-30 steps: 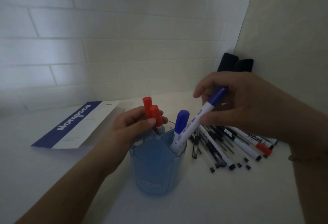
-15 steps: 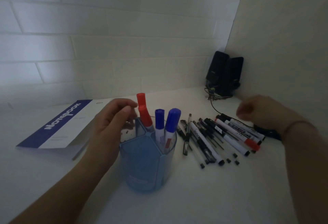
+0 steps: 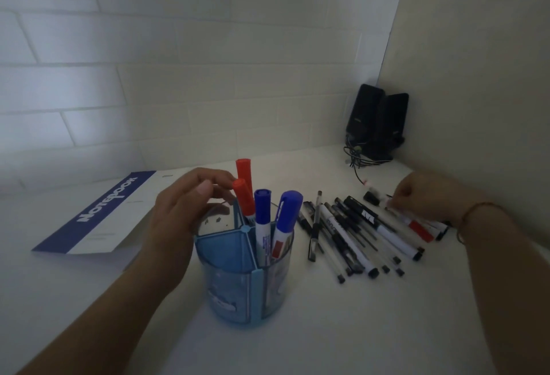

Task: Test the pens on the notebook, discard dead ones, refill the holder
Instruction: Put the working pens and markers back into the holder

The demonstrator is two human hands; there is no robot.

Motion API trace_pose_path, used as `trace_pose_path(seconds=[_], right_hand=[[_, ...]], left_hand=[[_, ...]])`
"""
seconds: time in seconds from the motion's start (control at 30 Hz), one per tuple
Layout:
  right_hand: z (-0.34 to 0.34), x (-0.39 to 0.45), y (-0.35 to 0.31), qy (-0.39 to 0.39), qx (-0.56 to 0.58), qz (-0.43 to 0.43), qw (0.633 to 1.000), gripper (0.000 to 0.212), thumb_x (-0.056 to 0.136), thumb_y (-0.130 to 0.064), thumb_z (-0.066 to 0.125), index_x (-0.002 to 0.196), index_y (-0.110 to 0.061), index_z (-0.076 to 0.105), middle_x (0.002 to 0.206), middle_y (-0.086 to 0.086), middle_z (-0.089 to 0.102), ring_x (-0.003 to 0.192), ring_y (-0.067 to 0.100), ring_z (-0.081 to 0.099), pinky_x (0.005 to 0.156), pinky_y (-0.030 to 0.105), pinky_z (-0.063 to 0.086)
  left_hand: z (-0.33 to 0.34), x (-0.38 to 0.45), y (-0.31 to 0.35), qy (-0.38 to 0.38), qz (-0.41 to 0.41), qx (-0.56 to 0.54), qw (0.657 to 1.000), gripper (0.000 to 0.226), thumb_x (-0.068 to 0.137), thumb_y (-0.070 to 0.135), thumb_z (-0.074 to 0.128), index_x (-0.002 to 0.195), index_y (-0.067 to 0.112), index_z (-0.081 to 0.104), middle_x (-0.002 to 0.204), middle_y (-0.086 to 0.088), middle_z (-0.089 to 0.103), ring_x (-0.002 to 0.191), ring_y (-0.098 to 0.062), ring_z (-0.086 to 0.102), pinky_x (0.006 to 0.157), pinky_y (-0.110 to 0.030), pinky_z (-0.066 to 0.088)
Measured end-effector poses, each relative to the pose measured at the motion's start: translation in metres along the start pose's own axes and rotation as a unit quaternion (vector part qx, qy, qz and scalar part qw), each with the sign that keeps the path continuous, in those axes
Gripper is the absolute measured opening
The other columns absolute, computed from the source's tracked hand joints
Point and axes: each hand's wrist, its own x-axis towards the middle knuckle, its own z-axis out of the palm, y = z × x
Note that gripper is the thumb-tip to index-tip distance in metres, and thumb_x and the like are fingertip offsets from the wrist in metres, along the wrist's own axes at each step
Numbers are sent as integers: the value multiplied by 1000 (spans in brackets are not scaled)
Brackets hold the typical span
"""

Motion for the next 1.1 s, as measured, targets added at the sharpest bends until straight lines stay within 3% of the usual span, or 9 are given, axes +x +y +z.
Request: trace_pose_path(seconds=[0.13,0.2,0.33,0.5,0.63,0.73,0.87,0.97,1.1], right_hand=[[-32,-31,-37,7,213,-132,968,18,96,-29,45,91,-15,56,80,9,68,64,22,64,54,30,51],[-39,-51,-63,-23,298,-209,931,10,93,-27,50,89,-20,56,66,4,64,50,19,58,48,25,48],[-45,-79,-95,-19,282,-330,900,8,76,-26,69,83,-23,66,62,-9,64,40,6,50,44,18,44],[-48,-86,-97,-3,338,-342,876,25,65,-24,72,88,-20,66,72,-1,70,52,9,62,53,19,51],[-34,-74,-108,35,425,-333,841,45,75,-3,71,117,-14,59,92,4,71,74,17,72,67,25,57],[-32,-69,-105,11,459,-325,827,56,81,-3,65,133,-15,50,103,6,71,84,21,72,73,29,58],[-27,-70,-109,79,464,-357,807,51,78,-13,66,127,-14,54,98,8,72,79,22,73,69,33,59],[-26,-70,-114,120,409,-382,820,39,82,-22,61,121,-15,58,97,4,71,78,18,72,67,30,59],[-34,-65,-102,186,366,-350,842,23,89,-16,60,111,-21,64,88,-4,73,73,13,71,62,25,57]], left_hand=[[-3,0,3,-71,-26,-24,997,22,63,34,61,82,27,69,114,-2,68,108,-23,64,93,-47,49],[-3,-1,5,-98,-38,-44,993,24,61,30,65,83,24,69,115,-3,70,110,-22,64,89,-39,53],[0,-2,10,-90,-46,-65,993,18,60,25,72,78,21,69,99,-5,74,94,-19,71,72,-23,56],[0,-1,11,-69,-54,-38,995,15,66,12,73,74,23,69,89,-3,74,88,-17,71,72,-22,56],[2,-2,12,-68,-60,-37,995,23,66,9,81,81,11,64,92,-2,74,90,-16,71,72,-21,56],[0,-2,15,-83,-56,-53,994,22,61,21,80,79,18,68,95,-3,74,94,-18,70,73,-21,56],[1,-2,16,-96,-55,-41,993,26,60,15,84,82,19,68,90,3,74,93,-15,70,74,-21,55],[2,-1,16,-82,-65,-33,994,28,61,17,72,88,17,63,88,7,74,92,-12,70,74,-21,56],[-1,-4,16,-84,-3,-4,996,72,63,28,81,124,44,47,128,15,60,112,-13,63,85,-23,54]])
